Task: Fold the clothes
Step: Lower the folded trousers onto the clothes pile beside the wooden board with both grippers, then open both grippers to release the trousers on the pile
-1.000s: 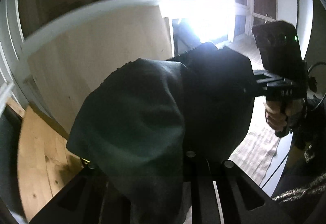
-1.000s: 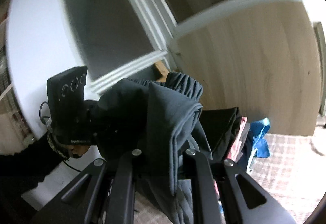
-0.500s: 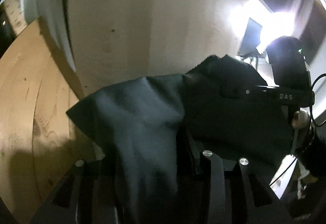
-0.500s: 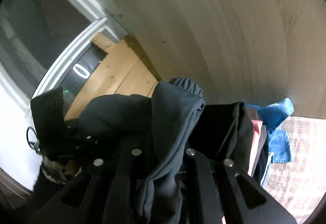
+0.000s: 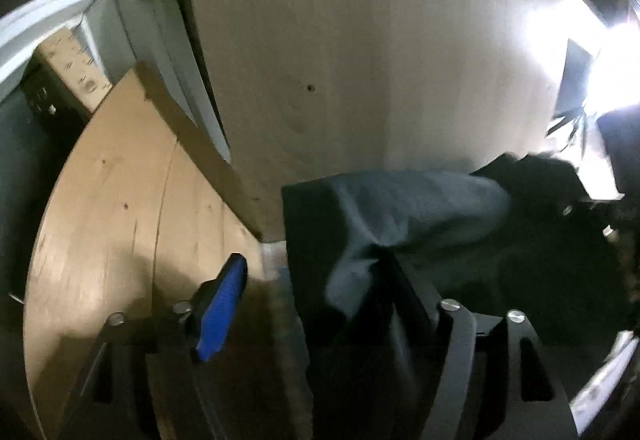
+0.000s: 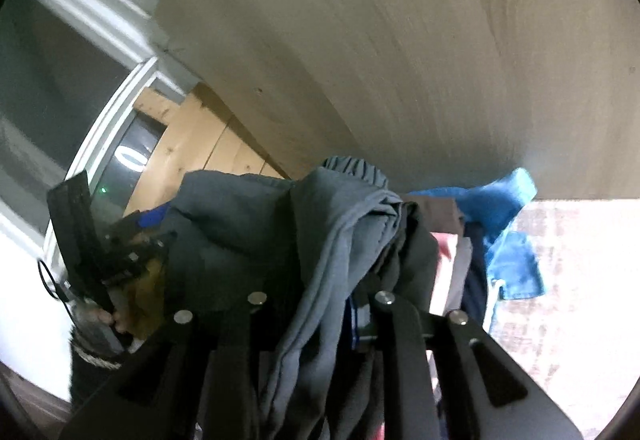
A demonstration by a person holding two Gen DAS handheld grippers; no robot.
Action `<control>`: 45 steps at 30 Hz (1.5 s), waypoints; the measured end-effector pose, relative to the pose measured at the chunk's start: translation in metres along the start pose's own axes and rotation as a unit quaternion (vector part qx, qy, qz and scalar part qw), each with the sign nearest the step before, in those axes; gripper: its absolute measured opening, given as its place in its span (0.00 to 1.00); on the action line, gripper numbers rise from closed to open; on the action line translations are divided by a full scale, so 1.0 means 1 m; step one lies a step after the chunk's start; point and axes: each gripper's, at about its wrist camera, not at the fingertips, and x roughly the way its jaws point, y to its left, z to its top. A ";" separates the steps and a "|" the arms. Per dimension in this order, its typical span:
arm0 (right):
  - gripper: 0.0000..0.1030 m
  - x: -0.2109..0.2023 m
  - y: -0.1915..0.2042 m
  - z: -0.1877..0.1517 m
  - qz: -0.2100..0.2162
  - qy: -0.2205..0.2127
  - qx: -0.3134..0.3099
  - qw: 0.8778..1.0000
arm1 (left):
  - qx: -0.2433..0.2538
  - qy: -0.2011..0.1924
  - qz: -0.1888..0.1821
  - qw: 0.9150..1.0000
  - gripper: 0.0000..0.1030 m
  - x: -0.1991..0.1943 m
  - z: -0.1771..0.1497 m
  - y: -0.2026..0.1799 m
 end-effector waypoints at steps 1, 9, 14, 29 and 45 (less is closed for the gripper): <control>0.24 -0.003 0.003 0.001 -0.005 -0.002 -0.009 1.000 | -0.006 -0.008 0.009 1.000 0.61 -0.010 -0.002 -0.002; 0.31 -0.068 0.028 0.004 -0.058 -0.125 -0.064 0.988 | -0.012 -0.086 0.029 0.996 0.57 -0.086 -0.012 -0.016; 0.31 -0.057 0.071 -0.006 -0.036 -0.119 -0.159 0.979 | 0.014 -0.072 0.000 0.997 0.58 -0.074 -0.007 -0.029; 0.29 -0.018 0.057 0.011 -0.147 -0.064 -0.189 0.969 | -0.112 -0.041 0.029 0.992 0.53 -0.059 -0.019 -0.002; 0.48 -0.069 0.029 -0.151 -0.180 -0.009 -0.207 0.962 | -0.135 0.010 0.010 0.991 0.62 -0.105 -0.145 -0.085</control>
